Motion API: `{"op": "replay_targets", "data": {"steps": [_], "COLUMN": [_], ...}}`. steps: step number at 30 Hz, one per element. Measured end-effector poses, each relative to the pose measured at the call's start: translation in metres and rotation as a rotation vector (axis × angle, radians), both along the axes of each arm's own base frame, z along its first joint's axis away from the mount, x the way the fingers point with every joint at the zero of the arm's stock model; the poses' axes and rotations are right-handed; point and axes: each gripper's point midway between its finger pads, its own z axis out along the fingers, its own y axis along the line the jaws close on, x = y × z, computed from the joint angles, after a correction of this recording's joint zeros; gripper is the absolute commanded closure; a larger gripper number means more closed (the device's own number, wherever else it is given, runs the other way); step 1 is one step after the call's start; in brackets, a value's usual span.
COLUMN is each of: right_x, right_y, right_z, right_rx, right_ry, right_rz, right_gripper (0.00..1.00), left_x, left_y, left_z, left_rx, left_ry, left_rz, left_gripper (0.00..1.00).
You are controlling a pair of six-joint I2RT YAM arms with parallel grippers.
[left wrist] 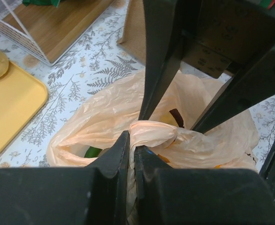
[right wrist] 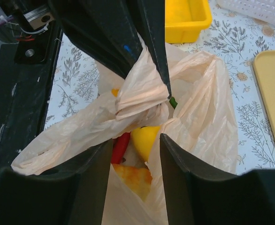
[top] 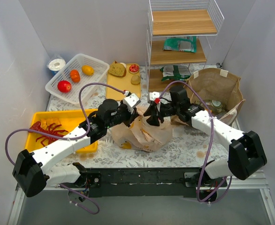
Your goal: Place the mixed food into the grocery bags and tie them
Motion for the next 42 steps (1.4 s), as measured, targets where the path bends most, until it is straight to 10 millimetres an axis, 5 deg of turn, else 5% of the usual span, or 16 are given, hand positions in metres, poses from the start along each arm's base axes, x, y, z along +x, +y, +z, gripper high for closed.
{"op": "replay_targets", "data": {"steps": [7, 21, 24, 27, 33, 40, 41, 42], "right_x": [0.007, -0.002, -0.001, 0.002, 0.007, 0.004, 0.004, 0.004], "right_y": [0.005, 0.022, 0.024, 0.025, 0.025, 0.017, 0.016, 0.015], "right_z": [-0.014, -0.004, -0.004, -0.005, -0.009, -0.009, -0.008, -0.008], "right_rx": [0.018, 0.088, 0.091, 0.092, 0.081, 0.09, 0.088, 0.088], "right_ry": [-0.052, -0.125, -0.127, -0.121, -0.096, -0.079, -0.075, -0.071], "right_rz": [-0.073, -0.083, -0.093, -0.111, -0.154, -0.219, -0.23, -0.241], "right_gripper": [0.5, 0.51, 0.57, 0.78, 0.99, 0.99, 0.99, 0.99], "left_x": [-0.014, -0.011, -0.011, -0.012, -0.01, -0.013, -0.013, -0.013], "left_y": [-0.012, -0.01, -0.01, -0.01, -0.007, -0.009, -0.01, -0.01], "left_z": [-0.008, -0.011, -0.011, -0.011, -0.012, -0.011, -0.011, -0.01], "left_rx": [-0.01, -0.041, -0.047, -0.057, -0.06, -0.066, -0.068, -0.072], "left_ry": [0.051, 0.107, 0.116, 0.13, 0.138, 0.148, 0.147, 0.145], "left_rz": [-0.095, -0.094, -0.094, -0.1, -0.092, -0.111, -0.115, -0.118], "left_gripper": [1.0, 1.0, 1.0, 1.0, 1.0, 1.0, 0.98, 0.75]}}
